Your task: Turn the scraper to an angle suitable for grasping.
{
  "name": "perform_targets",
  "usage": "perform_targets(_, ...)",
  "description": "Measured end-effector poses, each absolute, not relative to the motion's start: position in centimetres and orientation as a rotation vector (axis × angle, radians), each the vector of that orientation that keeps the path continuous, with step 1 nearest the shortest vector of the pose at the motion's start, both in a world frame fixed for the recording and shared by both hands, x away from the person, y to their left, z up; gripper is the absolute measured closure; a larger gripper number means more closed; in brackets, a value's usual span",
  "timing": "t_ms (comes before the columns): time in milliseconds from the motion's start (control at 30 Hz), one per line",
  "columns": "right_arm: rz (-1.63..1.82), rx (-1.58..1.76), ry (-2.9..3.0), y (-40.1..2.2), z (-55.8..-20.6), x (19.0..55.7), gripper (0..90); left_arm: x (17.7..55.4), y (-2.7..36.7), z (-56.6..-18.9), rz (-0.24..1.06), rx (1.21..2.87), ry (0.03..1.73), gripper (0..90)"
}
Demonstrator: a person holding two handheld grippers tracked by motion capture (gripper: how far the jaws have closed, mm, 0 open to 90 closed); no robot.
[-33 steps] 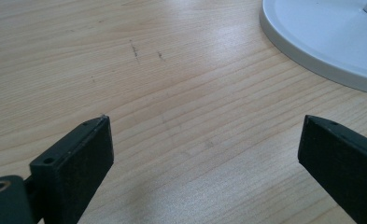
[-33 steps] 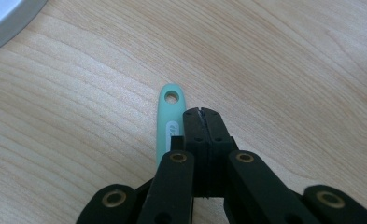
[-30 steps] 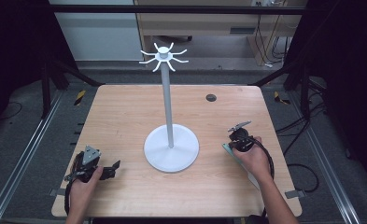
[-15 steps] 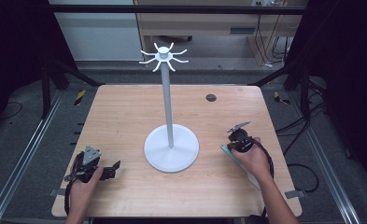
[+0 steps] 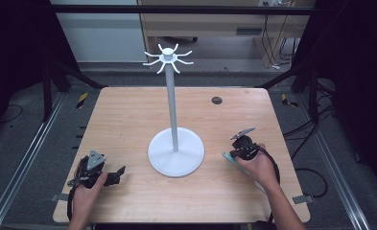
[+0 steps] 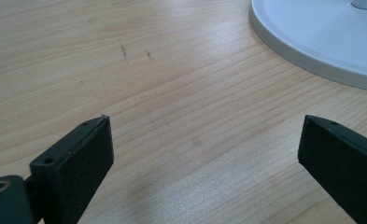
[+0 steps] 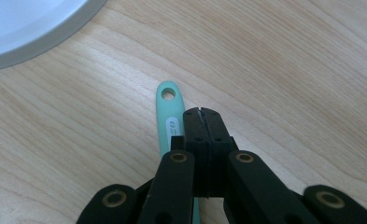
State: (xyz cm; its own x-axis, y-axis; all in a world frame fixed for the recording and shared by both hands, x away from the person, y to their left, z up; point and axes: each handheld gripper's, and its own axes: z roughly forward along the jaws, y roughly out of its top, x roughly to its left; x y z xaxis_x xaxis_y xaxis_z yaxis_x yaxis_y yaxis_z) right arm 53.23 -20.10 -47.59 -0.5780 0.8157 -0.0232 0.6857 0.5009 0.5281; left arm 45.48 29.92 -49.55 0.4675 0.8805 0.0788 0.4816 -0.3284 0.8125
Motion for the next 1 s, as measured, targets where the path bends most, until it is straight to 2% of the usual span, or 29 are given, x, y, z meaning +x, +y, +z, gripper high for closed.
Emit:
perform_targets(667, 0.702, 1.174, 2.541, -18.2, -47.2, 51.6, 90.0, 45.5, 29.9, -49.6, 0.686, 1.98, 1.13, 2.9)
perform_targets(1000, 0.717, 1.209, 2.505, -18.7, -47.3, 52.0, 90.0, 45.5, 29.9, -49.6, 0.685, 1.981, 1.129, 2.9)
